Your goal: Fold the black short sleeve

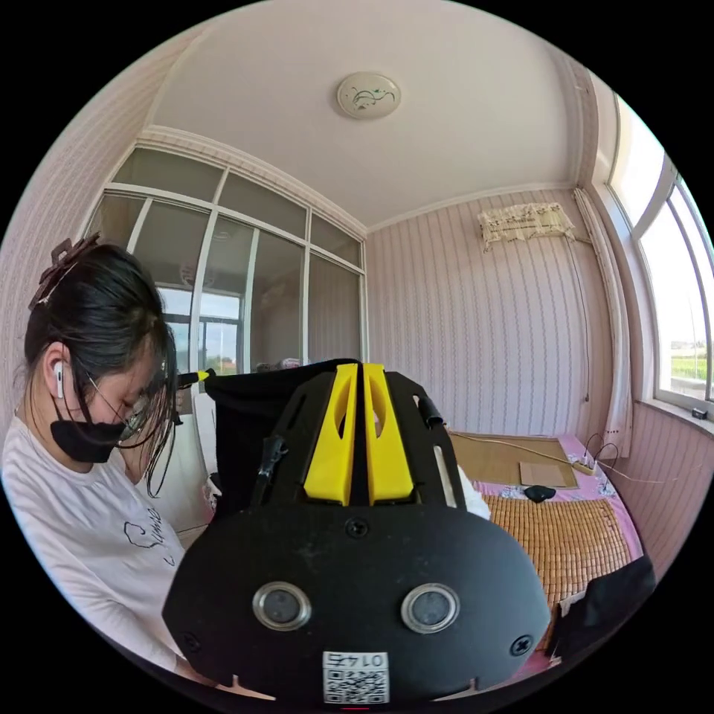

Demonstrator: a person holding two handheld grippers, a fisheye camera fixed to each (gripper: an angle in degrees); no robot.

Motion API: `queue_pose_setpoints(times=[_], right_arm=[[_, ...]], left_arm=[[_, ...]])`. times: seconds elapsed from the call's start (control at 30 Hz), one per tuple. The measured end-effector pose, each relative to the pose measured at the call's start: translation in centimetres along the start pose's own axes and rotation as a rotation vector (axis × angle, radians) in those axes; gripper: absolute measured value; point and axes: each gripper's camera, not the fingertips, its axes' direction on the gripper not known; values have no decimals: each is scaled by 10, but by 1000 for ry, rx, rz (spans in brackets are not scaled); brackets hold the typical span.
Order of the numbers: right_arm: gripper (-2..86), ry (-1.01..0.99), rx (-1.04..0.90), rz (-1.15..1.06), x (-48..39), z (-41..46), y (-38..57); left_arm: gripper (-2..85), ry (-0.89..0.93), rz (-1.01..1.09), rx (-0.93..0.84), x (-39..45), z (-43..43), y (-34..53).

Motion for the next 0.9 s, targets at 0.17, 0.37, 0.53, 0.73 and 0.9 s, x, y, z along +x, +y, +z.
queue_pose_setpoints(times=[0.17, 0.37, 0.53, 0.73, 0.9], right_arm=[[5, 13, -232, 46, 49, 76, -13], [4, 140, -602, 288, 190, 240, 58], [5, 188, -263, 306, 233, 248, -20], [6, 130, -132, 188, 228, 240, -37], [6, 183, -405, 259, 256, 268, 90]], left_arm=[[-5, -42, -61, -148, -34, 60, -9], [-6, -82, -313, -437, -131, 247, 55], [-7, -175, -253, -324, -134, 307, 6], [-7, -216, -148, -287, -117, 328, 13], [-6, -232, -117, -523, -113, 389, 148]])
